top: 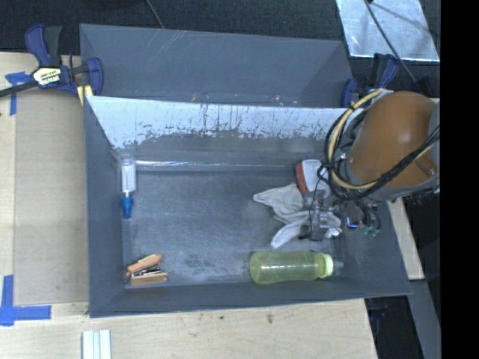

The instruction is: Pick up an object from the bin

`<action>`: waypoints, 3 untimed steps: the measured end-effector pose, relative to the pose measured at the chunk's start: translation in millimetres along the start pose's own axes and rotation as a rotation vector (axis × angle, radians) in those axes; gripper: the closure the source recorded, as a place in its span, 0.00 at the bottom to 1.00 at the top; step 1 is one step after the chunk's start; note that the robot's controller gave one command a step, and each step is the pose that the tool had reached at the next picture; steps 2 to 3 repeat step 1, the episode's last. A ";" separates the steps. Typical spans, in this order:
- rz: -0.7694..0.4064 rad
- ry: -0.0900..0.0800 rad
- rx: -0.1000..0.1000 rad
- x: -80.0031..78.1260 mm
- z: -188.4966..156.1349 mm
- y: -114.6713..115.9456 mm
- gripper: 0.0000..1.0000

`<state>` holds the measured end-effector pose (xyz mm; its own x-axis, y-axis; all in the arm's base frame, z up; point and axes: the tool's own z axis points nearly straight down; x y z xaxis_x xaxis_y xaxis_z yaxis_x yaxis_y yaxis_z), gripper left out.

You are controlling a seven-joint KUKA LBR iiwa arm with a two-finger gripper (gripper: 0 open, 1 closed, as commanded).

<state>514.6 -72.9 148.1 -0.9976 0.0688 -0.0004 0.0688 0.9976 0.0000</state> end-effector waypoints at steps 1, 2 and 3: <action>0.001 -0.002 0.000 -0.6 -11.5 -0.1 1.00; 0.001 -0.002 0.000 -0.6 -11.5 -0.1 1.00; 0.001 -0.002 0.000 -0.6 -11.5 -0.1 1.00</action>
Offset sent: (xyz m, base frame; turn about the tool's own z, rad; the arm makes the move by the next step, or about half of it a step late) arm 0.0000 0.0000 0.0375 0.0000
